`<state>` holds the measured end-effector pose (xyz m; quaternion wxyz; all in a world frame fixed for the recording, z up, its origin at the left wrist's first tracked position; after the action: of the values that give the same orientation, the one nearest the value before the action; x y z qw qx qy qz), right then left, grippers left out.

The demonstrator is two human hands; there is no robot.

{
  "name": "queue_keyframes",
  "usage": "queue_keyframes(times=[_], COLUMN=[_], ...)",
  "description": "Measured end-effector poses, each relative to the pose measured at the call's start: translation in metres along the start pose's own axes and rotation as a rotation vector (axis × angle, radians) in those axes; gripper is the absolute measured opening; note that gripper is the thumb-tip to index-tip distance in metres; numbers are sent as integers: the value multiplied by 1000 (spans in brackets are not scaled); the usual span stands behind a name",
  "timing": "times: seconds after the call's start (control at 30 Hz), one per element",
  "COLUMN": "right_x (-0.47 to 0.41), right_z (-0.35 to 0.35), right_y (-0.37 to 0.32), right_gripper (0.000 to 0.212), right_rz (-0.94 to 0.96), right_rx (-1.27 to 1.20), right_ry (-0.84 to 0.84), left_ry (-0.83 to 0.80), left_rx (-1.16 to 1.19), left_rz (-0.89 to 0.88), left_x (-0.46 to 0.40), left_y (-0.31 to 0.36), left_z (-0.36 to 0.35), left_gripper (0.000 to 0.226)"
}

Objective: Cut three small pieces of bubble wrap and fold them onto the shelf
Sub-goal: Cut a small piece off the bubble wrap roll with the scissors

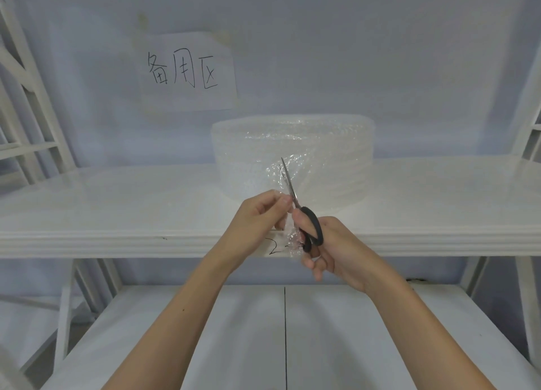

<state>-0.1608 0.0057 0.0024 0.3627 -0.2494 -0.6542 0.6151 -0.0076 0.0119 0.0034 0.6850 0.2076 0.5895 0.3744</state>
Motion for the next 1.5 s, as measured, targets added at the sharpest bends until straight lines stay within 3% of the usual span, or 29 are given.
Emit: queue_keyframes(times=[0.33,0.5,0.7,1.23,1.5], right_x=[-3,-7,-8,-12,-16], right_z=[5,6,5,8,13], right_y=[-3,-8,-16,-27,-39], right_gripper=[39,57,48,59,54], right_rz=[0,4,24,-1,31], right_rx=[40,23,55,58,24], right_ry=[1,-25,-17,21,53], left_ry=[-11,-40,-15,-46,-50], left_rx=[-11,-14,-2,28,11], left_rz=[-7,17,15,6,33], left_x=[-1,1,0,2,4], left_y=[-1,-3,0,-2,2], left_z=[3,4,3,6,6], left_gripper=[28,25,23,29,26])
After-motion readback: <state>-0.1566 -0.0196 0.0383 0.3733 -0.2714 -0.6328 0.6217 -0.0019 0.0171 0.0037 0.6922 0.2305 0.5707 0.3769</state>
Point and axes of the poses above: each hand's wrist, its own x-axis away from the middle knuckle, its own z-axis out of the back of the hand, y = z × x, the point moved 1 cm from there along -x, towards the middle knuckle, and after that the axes turned 15 degrees about -z, right-handed, at the moved point
